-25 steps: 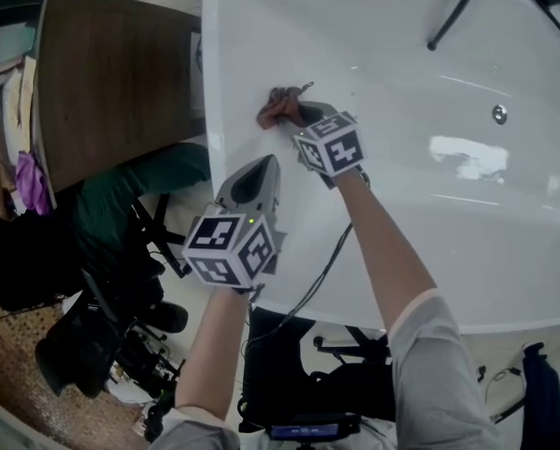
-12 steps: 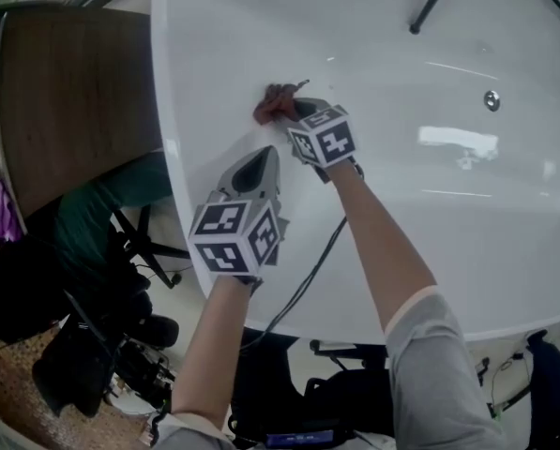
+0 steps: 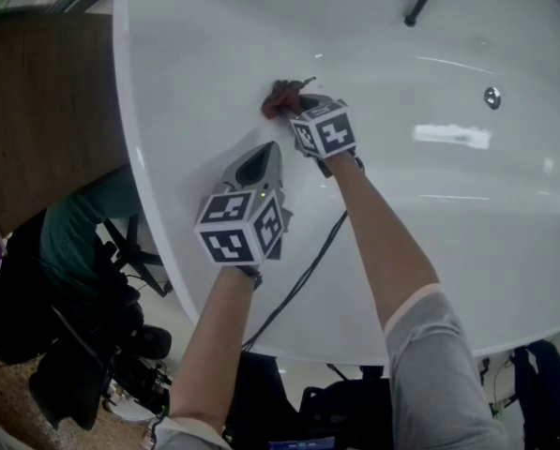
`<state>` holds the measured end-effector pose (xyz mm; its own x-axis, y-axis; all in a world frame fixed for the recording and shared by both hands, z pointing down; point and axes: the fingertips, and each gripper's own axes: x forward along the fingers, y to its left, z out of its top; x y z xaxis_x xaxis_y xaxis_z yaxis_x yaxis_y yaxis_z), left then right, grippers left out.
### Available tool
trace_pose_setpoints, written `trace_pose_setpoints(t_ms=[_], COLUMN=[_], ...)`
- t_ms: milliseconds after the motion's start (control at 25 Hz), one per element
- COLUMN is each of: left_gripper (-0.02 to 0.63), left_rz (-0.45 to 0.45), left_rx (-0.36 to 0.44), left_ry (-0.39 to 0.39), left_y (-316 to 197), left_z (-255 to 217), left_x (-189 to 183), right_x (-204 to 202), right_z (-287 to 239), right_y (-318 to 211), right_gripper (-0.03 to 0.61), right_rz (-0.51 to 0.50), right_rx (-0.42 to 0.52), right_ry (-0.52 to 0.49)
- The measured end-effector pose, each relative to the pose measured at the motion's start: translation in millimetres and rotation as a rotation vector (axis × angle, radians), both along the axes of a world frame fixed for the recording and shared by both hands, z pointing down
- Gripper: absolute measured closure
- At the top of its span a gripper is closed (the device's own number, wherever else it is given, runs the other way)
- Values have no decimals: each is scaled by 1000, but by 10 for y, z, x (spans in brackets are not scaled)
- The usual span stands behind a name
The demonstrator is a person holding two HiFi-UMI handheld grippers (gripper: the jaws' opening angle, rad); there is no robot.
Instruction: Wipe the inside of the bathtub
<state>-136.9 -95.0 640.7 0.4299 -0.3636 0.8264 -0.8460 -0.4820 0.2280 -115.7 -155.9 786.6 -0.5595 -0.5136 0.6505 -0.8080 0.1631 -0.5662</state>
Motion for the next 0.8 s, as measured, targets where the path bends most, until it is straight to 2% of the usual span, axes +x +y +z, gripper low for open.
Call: trace_pose_setpoints(t_ms=[320, 560, 800], left_gripper=[607, 607, 607], left_rz=[38, 81, 58], left_rx=[-5, -20, -53], left_ry=[-3, -6, 17], left_y=[-67, -115, -209], left_z=[289, 620, 883], left_x=[182, 317, 362], right_x=[150, 216, 236], right_z=[359, 598, 754], right_y=[-20, -53, -177], right_gripper=[445, 445, 446], right_rz=[37, 19, -3], right_rx=[-29, -43, -51], right_ry=[34, 70, 104])
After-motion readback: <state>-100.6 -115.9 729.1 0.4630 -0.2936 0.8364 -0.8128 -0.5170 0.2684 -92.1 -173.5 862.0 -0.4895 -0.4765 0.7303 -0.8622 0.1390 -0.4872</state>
